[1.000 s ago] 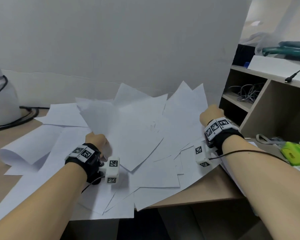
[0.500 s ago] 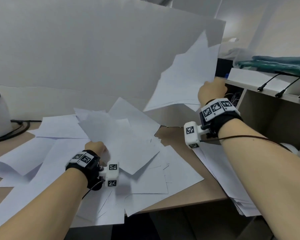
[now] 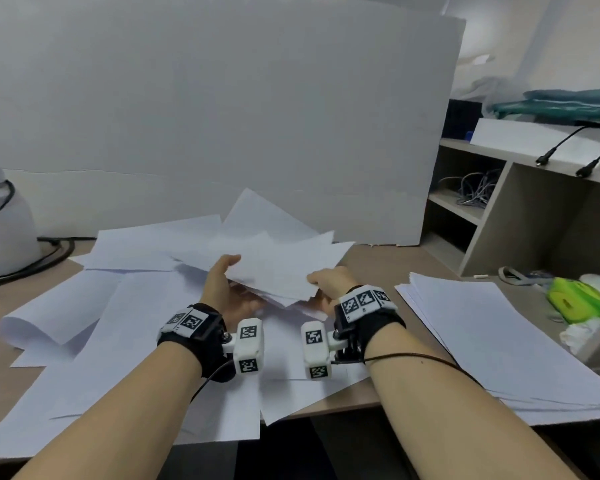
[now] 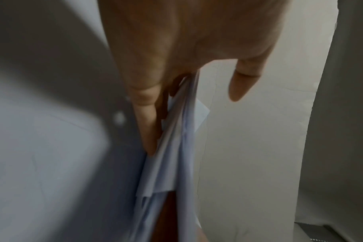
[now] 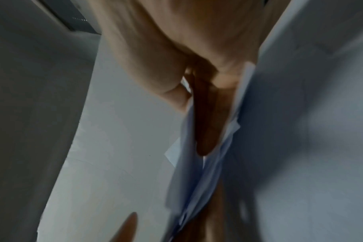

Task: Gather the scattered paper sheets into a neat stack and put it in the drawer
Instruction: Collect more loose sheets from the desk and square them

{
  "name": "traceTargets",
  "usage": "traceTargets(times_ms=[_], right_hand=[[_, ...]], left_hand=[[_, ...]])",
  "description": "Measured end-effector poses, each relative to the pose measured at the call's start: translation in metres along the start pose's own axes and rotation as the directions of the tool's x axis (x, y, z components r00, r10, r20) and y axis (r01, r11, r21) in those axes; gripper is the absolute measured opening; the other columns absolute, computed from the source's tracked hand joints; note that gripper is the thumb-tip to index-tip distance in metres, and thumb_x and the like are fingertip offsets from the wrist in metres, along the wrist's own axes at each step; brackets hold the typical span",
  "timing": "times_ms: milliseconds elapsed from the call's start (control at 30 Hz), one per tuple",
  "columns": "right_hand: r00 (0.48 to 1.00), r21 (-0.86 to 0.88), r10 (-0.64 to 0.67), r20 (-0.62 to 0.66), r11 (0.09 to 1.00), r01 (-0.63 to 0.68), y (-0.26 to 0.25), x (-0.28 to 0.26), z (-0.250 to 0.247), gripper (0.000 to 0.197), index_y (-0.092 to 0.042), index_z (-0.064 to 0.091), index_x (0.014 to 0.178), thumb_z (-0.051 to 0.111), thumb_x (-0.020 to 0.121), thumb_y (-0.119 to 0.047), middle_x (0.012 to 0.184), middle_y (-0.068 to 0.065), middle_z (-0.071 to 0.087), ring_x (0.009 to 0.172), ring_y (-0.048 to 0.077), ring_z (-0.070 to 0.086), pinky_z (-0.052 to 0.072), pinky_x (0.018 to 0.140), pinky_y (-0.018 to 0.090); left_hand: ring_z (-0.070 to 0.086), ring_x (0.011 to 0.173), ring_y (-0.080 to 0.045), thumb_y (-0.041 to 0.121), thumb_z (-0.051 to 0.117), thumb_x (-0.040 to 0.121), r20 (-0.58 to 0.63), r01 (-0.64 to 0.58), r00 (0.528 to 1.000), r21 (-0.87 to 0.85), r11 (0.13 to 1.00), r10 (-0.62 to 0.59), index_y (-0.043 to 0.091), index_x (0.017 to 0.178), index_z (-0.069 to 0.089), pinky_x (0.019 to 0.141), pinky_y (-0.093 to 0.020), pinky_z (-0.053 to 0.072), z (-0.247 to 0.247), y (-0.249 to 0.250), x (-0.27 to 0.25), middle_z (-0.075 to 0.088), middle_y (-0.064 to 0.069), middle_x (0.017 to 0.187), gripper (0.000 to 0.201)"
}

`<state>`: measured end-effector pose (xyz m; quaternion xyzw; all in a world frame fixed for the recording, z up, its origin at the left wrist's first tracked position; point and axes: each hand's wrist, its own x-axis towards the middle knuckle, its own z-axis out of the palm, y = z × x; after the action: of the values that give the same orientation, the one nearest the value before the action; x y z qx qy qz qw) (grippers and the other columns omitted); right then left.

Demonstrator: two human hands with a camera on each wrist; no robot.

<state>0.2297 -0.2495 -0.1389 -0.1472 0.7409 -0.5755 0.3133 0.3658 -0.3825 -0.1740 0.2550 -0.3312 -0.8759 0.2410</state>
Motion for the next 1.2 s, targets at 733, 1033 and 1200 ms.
traceTargets(times_ms=[733,1033,1200], right_hand=[[0.977,-0.915,0.164,-0.138,0.356,-0.189,0.010,0.007,-0.064,0.115,-0.020,0.046,0.143,0.075,0.050,-0.080,0.147,0.005,0.049,0.131,0.029,0.048,0.040,0.108,0.042],[0.976,-0.629,0.202,-0.075,0.750,-0.204,0.002,0.011,-0.062,0.042,-0.005,0.066,0.112,0.078,0.083,-0.033,0.085,0.018,0.073,0.048,0.022,0.060,0.041,0.042,0.022],[0.977,-0.573,0.188,-0.099,0.792,-0.210,-0.005,0.005,-0.050,0.023,-0.007,0.058,0.087,0.075,0.088,-0.023,0.075,0.015,0.059,0.037,0.018,0.055,0.038,0.033,0.017]], left_hand=[[0.056,0.076,-0.046,-0.013,0.050,0.088,-0.359,-0.071,0.822,0.706,0.705,0.442,-0.001,0.088,0.053,0.056,-0.027,0.038,-0.086,0.056,0.011,0.047,-0.010,0.067,0.012],[0.057,0.095,-0.031,-0.006,0.051,0.092,-0.447,-0.002,0.843,0.555,0.832,0.299,-0.001,0.110,0.056,0.079,-0.033,0.043,-0.105,0.044,0.019,0.058,-0.015,0.098,0.019],[0.049,0.082,-0.028,-0.009,0.046,0.091,-0.412,-0.009,0.863,0.565,0.825,0.292,0.003,0.097,0.054,0.085,-0.032,0.034,-0.106,0.040,0.019,0.056,-0.013,0.090,0.016]])
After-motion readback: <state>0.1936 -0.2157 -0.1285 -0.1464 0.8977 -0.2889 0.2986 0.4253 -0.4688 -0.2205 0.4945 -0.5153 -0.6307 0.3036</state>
